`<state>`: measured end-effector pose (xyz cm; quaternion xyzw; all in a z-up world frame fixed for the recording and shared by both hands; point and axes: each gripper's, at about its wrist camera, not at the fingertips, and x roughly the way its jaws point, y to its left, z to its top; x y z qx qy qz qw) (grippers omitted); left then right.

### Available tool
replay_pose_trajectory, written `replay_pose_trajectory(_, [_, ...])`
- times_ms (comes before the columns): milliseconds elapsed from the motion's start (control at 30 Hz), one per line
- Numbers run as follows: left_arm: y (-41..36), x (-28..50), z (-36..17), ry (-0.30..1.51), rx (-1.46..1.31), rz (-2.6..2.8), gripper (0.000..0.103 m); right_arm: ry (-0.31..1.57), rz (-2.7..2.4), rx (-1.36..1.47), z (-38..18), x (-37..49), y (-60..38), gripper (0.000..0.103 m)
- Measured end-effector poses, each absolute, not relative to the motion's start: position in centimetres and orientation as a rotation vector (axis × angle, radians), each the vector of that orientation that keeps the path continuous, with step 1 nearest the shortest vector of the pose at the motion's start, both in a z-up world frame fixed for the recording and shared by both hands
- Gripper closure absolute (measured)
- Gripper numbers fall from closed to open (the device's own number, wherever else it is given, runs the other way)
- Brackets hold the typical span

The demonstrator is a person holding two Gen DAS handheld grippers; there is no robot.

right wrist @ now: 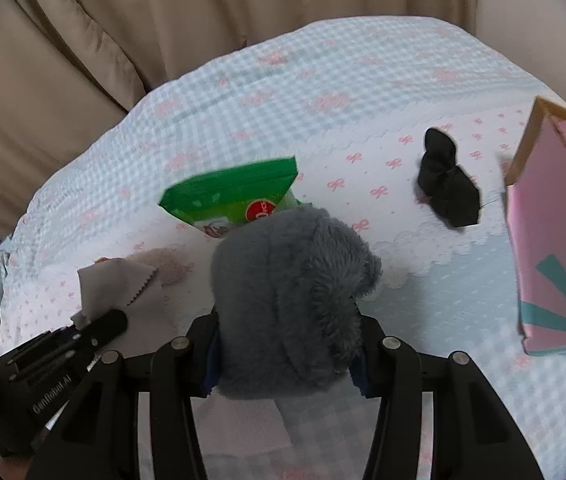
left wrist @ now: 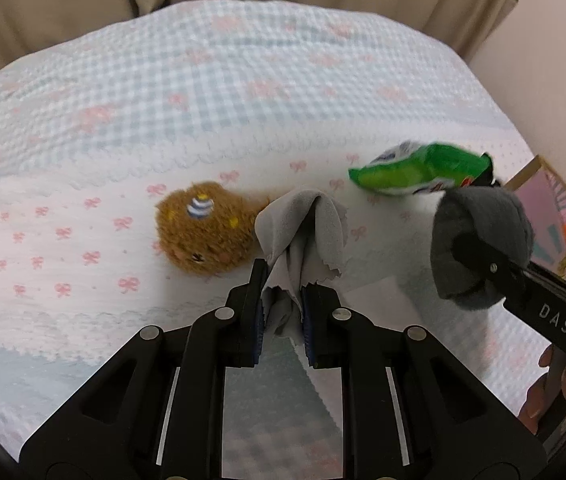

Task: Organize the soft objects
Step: 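Grasp the grey cloth with the left tool while the right tool grasps the grey sock, then lift the grey cloth and grey sock and carry them over the box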

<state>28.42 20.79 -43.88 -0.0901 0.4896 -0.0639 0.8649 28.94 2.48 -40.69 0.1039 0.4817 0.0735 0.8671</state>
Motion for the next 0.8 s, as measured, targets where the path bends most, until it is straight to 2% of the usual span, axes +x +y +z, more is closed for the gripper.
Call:
replay_pose_trajectory(300, [21.1, 26.8, -37.7, 0.962, -0.196, -0.131, 0.090, 0.975, 0.150, 0.223, -35.4, 26.3, 1.5, 0.057])
replay_pose_trajectory(800, [18.7, 23.5, -24.2, 0.862, -0.178, -0.177, 0.089, 0.871, 0.124, 0.241, -22.2, 21.4, -2.0, 0.057])
